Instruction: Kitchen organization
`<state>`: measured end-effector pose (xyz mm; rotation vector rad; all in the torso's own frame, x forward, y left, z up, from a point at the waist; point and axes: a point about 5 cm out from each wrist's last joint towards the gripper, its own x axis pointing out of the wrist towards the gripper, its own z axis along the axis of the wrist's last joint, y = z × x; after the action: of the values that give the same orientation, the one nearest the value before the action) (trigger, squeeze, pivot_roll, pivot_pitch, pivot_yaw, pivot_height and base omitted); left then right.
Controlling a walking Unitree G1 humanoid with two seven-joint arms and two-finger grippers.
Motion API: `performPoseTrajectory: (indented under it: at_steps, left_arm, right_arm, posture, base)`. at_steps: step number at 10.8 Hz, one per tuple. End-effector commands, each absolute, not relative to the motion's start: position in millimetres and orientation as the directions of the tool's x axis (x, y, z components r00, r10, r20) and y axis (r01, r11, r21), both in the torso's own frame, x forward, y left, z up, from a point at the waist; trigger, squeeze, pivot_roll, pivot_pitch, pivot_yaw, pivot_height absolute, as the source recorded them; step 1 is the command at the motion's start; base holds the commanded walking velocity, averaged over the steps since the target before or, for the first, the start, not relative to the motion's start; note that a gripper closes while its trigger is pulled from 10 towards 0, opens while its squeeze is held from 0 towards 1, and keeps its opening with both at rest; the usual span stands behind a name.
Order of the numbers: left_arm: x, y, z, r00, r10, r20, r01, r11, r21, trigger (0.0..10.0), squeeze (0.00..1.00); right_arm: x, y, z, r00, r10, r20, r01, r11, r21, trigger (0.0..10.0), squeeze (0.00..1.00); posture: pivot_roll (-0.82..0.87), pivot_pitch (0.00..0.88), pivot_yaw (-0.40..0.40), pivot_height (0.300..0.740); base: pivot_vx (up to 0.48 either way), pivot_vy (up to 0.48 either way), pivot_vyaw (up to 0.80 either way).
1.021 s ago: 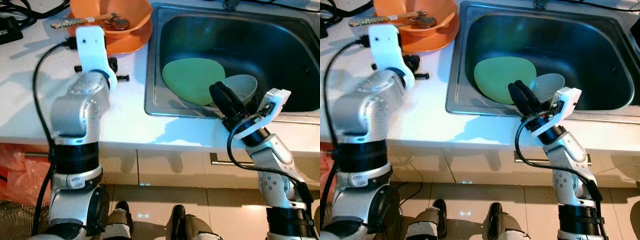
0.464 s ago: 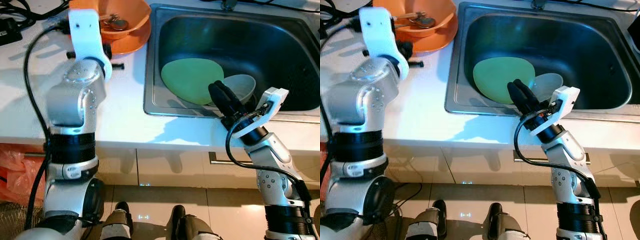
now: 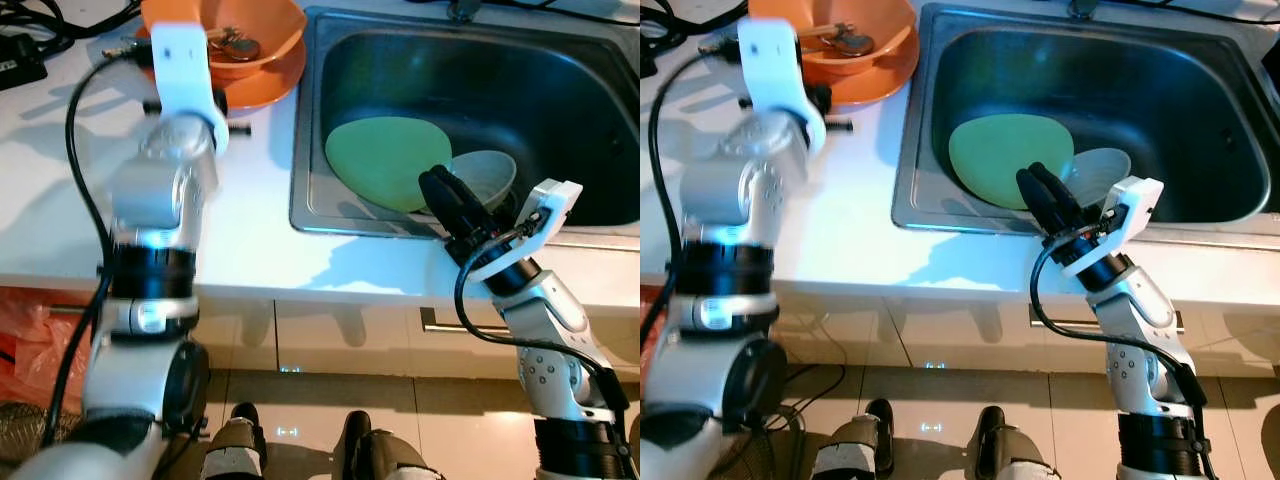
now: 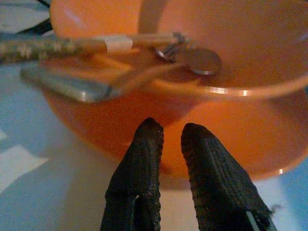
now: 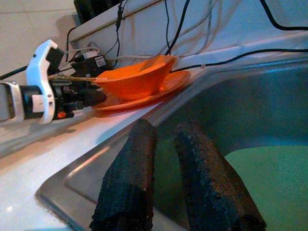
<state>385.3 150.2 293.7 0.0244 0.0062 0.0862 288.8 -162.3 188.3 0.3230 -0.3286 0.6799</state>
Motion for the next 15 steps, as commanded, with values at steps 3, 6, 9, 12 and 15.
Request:
performPoseTrajectory:
  at_steps: [3,6,9,12,15]
  left_arm:
    - [398,150,299,0.996,0.090,0.006,-0.090,0.996,0.014,10.0,0.00]
    - [418,155,311,0.995,0.098,0.006,-0.098,0.995,0.008,10.0,0.00]
    - [426,150,317,0.999,0.043,-0.019,-0.043,0.999,-0.023,10.0,0.00]
    - [428,145,302,0.991,-0.038,-0.132,0.021,0.992,-0.125,10.0,0.00]
    - [426,146,285,0.974,-0.075,-0.215,0.052,0.992,-0.111,10.0,0.00]
  right_arm:
    - [282,-163,152,0.786,0.559,0.263,-0.617,0.728,0.299,10.0,0.00]
    - [280,-161,151,0.783,0.567,0.253,-0.621,0.722,0.303,10.0,0.00]
    - [278,-159,150,0.781,0.574,0.247,-0.625,0.717,0.309,10.0,0.00]
    - [279,-158,150,0.779,0.578,0.245,-0.627,0.713,0.312,10.0,0.00]
    - [282,-154,150,0.773,0.583,0.250,-0.634,0.706,0.316,10.0,0.00]
  posture:
    - [0.12,0.315,-0.045,0.740]
    - [0.12,0.329,-0.048,0.740]
    - [0.13,0.334,-0.042,0.740]
    - [0.17,0.339,-0.031,0.740]
    - [0.19,0.340,-0.020,0.740]
  base:
    - [0.000,0.000,0.00]
    - [0.000,0.000,0.00]
    - [0.000,0.000,0.00]
    - [0.000,0.000,0.00]
    - [0.000,0.000,0.00]
